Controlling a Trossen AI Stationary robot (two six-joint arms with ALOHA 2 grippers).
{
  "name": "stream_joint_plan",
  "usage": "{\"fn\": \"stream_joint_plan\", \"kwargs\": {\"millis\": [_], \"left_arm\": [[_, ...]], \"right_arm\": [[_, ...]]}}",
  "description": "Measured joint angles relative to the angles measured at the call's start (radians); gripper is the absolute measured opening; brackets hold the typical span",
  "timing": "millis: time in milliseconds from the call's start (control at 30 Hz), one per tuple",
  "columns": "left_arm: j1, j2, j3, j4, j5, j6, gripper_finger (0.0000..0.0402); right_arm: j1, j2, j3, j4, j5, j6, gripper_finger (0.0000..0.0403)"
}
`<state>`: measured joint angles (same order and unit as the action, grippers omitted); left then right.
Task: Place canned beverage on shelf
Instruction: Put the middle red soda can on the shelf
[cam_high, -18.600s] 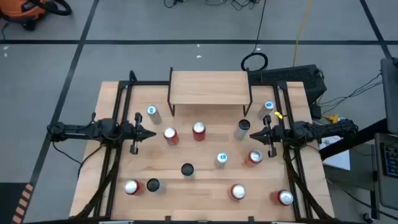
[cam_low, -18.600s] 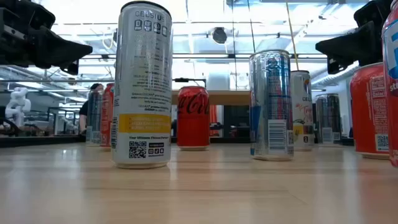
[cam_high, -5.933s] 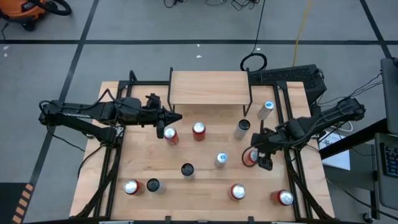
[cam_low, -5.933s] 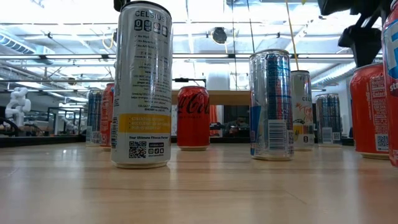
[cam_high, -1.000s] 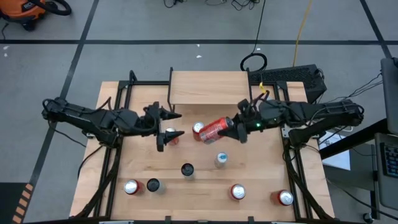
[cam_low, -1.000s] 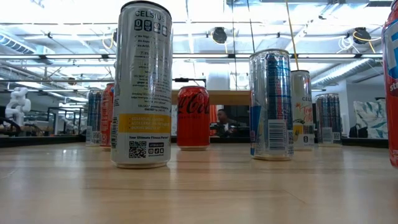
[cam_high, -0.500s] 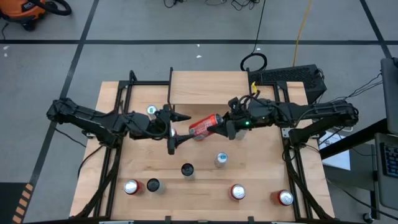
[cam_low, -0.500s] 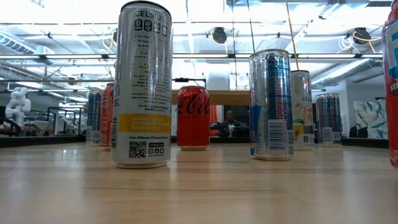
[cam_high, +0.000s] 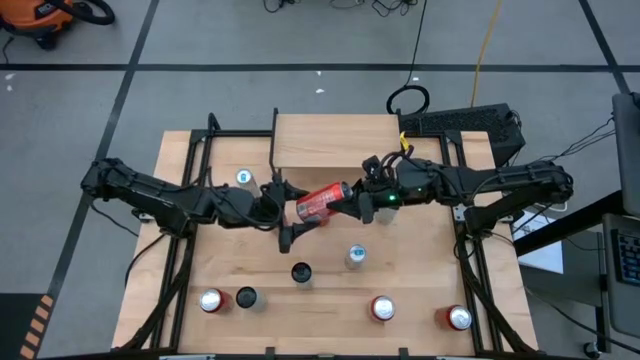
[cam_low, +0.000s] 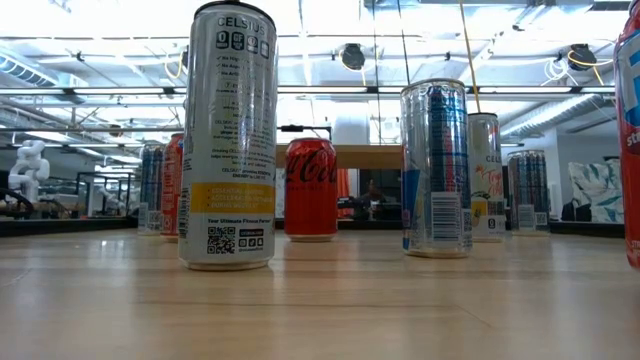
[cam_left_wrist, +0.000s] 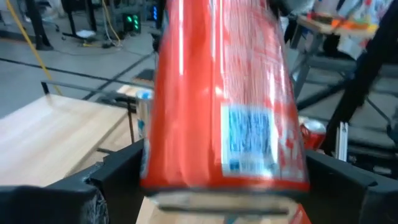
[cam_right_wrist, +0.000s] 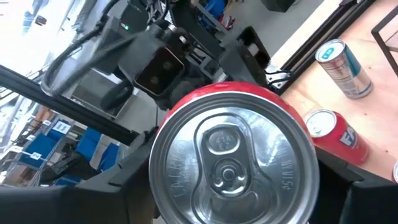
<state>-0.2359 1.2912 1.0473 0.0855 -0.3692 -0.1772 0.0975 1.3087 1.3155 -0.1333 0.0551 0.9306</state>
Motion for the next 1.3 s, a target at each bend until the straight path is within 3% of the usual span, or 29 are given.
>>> {"fn": "stream_joint_plan", "kwargs": {"millis": [400, 600, 1067, 1300], "left_arm": [[0.0, -0.001, 0.0, 0.007, -0.029, 0.008, 0.0295], [0.0, -0.001, 0.0, 0.007, -0.03, 0.008, 0.0292], [-0.008, -0.063, -0.001, 0.044, -0.03, -0.043, 0.029], [-0.008, -0.099, -0.001, 0.051, -0.029, -0.136, 0.0289]], "right_arm": [[0.0, 0.0, 0.0, -0.004, 0.002, -0.007, 0.0274], [0.0, 0.0, 0.0, -0.005, 0.002, -0.017, 0.0279], [0.001, -0.014, 0.0, 0.05, -0.005, -0.093, 0.0332], [-0.006, -0.027, 0.0, 0.077, -0.004, -0.145, 0.0336]]}}
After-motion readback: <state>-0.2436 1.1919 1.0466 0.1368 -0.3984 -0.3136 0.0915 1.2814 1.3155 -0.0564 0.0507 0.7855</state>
